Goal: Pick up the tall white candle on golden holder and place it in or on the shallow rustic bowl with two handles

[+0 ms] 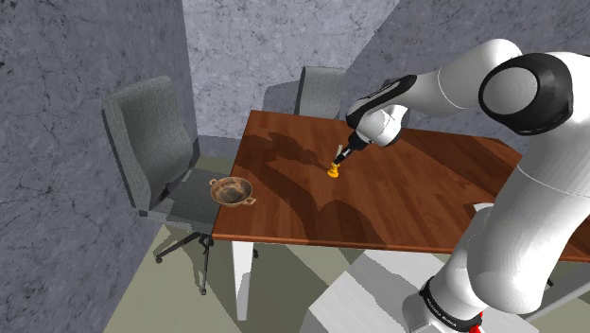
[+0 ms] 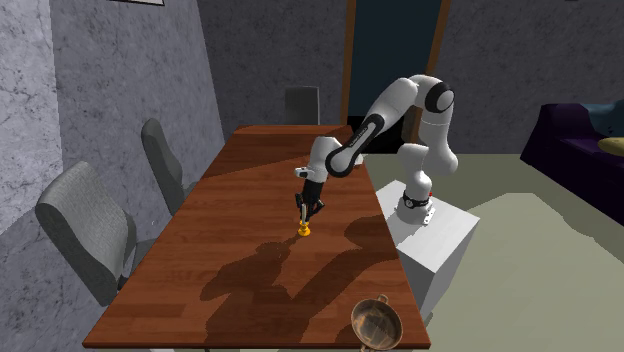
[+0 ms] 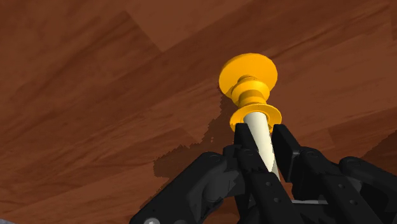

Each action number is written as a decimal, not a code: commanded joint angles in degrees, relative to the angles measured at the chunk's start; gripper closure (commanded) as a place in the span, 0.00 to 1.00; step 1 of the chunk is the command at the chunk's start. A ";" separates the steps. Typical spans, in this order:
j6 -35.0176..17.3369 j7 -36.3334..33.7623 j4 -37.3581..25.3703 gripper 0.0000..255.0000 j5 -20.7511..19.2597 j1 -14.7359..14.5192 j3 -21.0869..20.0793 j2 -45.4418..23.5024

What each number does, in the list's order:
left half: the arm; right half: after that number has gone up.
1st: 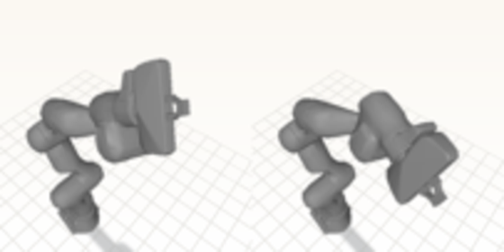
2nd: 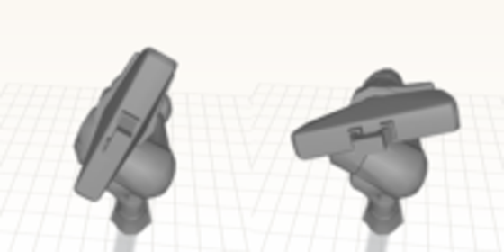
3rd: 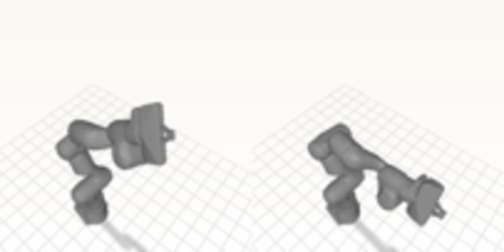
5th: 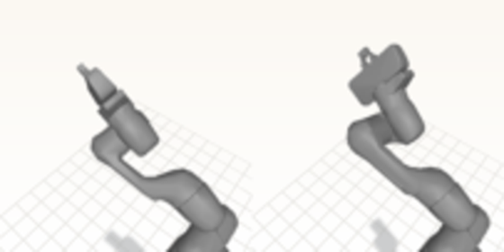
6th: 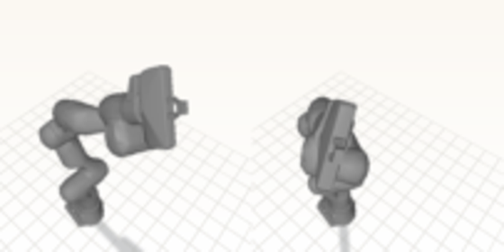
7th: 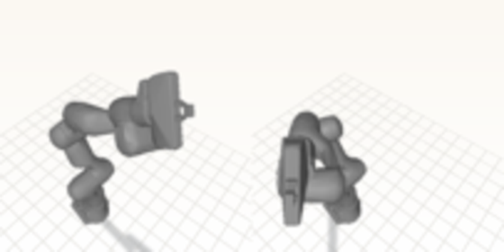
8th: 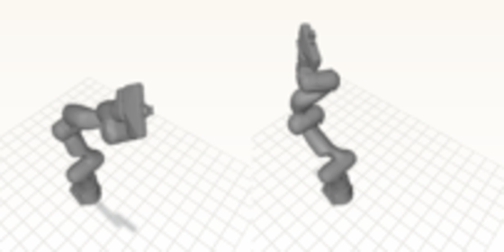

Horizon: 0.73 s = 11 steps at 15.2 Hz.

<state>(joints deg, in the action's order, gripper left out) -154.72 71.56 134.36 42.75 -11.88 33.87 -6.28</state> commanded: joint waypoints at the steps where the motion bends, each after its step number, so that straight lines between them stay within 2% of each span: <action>1: 0.00 0.04 0.01 1.00 0.04 0.00 -0.01 -0.02; 11: 3.99 -11.60 -0.45 1.00 -14.02 -0.78 1.92 7.12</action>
<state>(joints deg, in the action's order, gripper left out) -151.28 61.19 134.13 30.16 -12.68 35.73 0.18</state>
